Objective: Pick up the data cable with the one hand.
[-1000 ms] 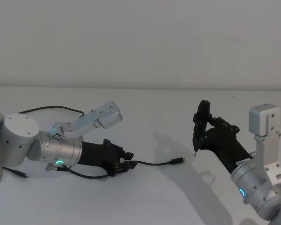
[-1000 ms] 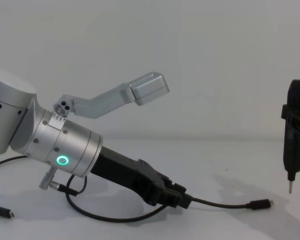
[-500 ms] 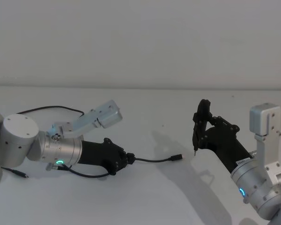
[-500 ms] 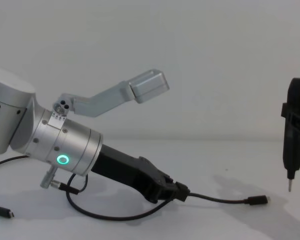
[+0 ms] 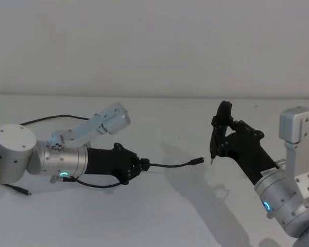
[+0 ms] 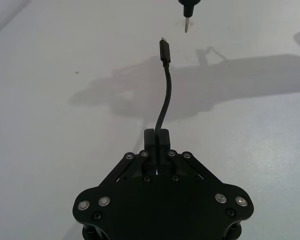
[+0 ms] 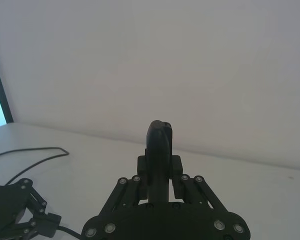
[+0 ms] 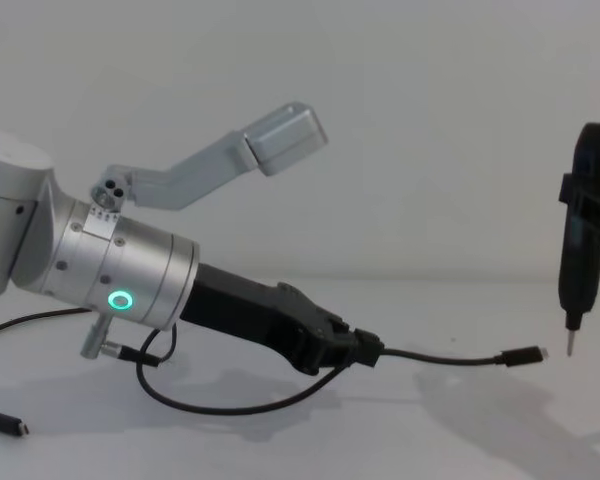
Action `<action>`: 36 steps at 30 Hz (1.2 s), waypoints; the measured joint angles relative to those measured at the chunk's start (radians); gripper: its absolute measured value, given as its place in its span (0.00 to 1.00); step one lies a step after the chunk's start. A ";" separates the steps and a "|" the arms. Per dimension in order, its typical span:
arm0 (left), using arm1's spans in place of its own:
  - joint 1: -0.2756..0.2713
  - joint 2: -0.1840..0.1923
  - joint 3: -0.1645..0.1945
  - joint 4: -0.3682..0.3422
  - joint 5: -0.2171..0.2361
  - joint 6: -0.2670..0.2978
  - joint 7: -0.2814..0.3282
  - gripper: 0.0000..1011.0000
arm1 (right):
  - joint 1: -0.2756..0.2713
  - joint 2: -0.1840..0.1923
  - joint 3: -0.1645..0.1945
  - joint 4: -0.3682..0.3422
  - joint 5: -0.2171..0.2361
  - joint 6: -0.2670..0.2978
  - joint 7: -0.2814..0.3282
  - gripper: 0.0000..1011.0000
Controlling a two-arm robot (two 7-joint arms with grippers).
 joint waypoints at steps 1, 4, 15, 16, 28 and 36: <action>0.001 0.001 -0.001 -0.002 -0.002 -0.001 0.001 0.04 | 0.000 -0.002 0.001 -0.003 0.001 0.000 0.001 0.27; 0.004 0.006 -0.006 -0.011 -0.007 -0.006 0.004 0.04 | 0.000 -0.006 0.003 -0.009 0.002 0.001 0.004 0.27; 0.010 0.015 -0.014 -0.031 -0.019 -0.017 0.011 0.04 | 0.007 -0.022 0.010 -0.015 0.003 -0.001 0.008 0.27; 0.010 0.015 -0.015 -0.032 -0.019 -0.017 0.011 0.03 | 0.008 -0.023 0.010 -0.015 0.003 -0.001 0.008 0.27; 0.012 0.019 -0.018 -0.039 -0.024 -0.021 0.013 0.04 | 0.024 -0.038 0.017 -0.004 0.001 -0.008 0.019 0.27; 0.013 0.019 -0.019 -0.041 -0.025 -0.022 0.014 0.04 | 0.030 -0.046 0.020 0.007 -0.002 -0.010 0.028 0.27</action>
